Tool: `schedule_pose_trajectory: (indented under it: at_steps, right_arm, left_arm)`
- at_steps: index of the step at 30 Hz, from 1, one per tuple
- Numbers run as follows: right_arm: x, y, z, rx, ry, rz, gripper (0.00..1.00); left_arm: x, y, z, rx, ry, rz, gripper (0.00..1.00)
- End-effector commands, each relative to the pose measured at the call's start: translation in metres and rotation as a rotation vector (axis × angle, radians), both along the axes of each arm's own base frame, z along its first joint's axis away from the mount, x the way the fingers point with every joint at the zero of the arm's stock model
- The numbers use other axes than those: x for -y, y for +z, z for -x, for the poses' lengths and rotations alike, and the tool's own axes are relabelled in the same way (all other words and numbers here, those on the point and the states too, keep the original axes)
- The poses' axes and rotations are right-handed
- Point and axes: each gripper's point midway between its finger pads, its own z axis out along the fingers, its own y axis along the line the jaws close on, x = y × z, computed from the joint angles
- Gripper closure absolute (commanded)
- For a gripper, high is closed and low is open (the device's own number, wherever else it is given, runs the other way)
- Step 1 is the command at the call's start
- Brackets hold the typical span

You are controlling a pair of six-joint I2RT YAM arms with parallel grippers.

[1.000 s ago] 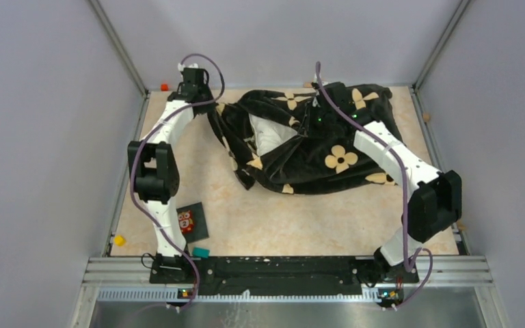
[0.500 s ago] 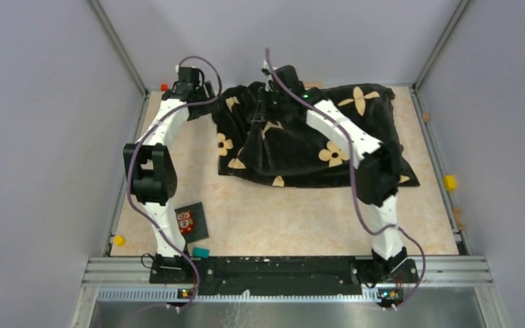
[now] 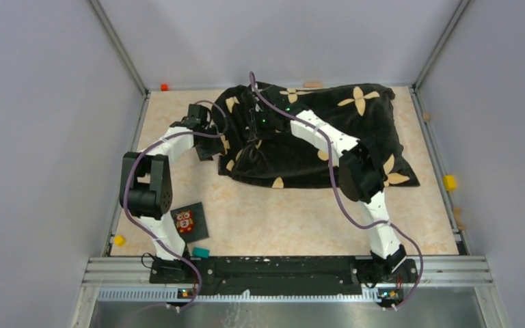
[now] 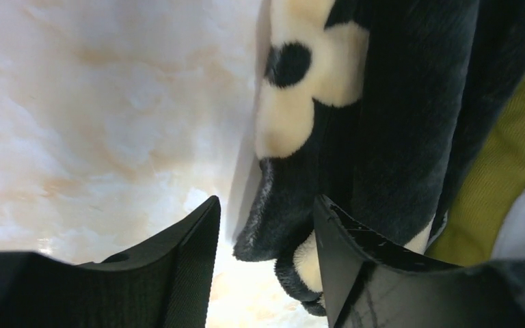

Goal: Put the pillow into the pillowcase

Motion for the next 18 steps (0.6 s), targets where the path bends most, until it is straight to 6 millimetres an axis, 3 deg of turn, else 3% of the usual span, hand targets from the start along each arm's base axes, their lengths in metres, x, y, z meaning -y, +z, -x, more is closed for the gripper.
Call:
schedule_pose_trajectory:
  at_steps: [1, 3, 6, 12, 15, 18]
  right_arm:
    - [0.003, 0.039, -0.003, 0.087, -0.022, -0.065, 1.00]
    - [0.004, 0.039, -0.002, 0.090, -0.023, -0.063, 1.00]
    - [0.007, 0.042, -0.003, 0.104, -0.026, -0.056, 1.00]
    - [0.012, 0.051, -0.002, 0.129, -0.030, -0.051, 1.00]
    - [0.014, 0.053, -0.001, 0.130, -0.033, -0.054, 1.00]
    - [0.016, 0.054, -0.001, 0.132, -0.034, -0.054, 1.00]
  left_arm:
    - [0.021, -0.004, -0.007, 0.040, -0.004, 0.045, 0.46]
    - [0.028, -0.013, -0.006, 0.030, -0.005, 0.053, 0.49]
    - [0.027, -0.021, -0.001, 0.010, 0.017, 0.033, 0.66]
    - [-0.030, -0.001, 0.022, 0.038, 0.156, -0.192, 1.00]
    - [-0.052, 0.023, 0.032, 0.094, 0.222, -0.241, 1.00]
    - [-0.053, 0.030, 0.033, 0.132, 0.205, -0.224, 1.00]
